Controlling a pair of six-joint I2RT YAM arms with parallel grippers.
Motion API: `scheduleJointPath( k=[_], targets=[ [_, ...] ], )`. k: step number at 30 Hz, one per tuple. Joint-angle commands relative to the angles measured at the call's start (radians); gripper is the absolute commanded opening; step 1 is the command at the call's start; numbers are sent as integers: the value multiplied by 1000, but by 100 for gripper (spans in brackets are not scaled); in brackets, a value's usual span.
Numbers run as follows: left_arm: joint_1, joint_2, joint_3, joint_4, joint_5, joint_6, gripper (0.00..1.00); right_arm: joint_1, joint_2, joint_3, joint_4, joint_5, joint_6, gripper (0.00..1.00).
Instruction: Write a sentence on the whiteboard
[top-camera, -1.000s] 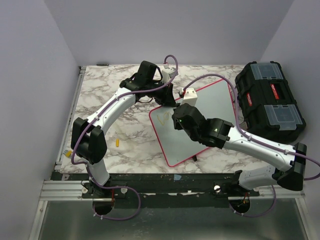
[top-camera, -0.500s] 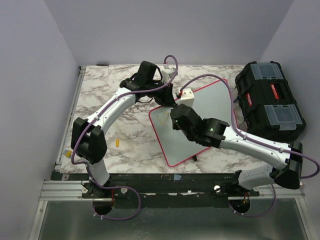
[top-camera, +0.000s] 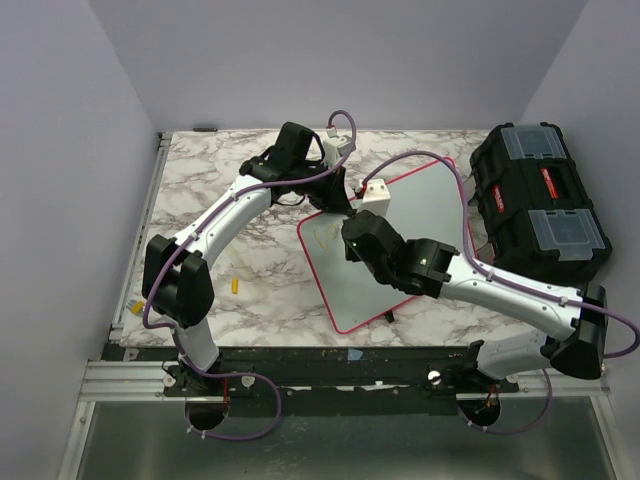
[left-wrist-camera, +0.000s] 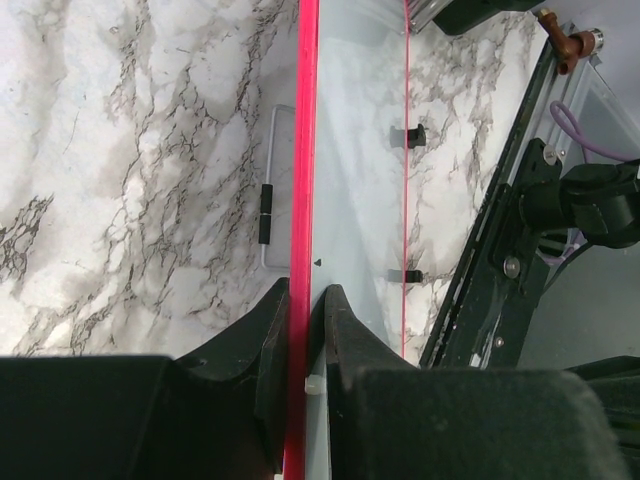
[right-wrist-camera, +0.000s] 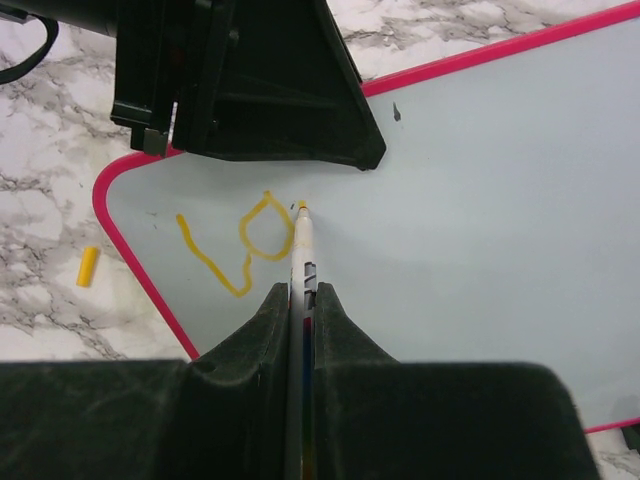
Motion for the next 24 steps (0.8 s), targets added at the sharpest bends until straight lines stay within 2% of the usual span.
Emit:
scheduleJointPath(
  k=[1, 13, 24],
  targets=[
    [-18, -31, 21, 9, -42, 64, 0, -9, -1, -60, -20, -19, 41, 1],
    [-19, -28, 23, 8, -41, 63, 0, -8, -53, -135, -46, -38, 88, 1],
    [-20, -30, 20, 8, -42, 64, 0, -10, -17, -93, -39, 2, 85, 1]
  ],
)
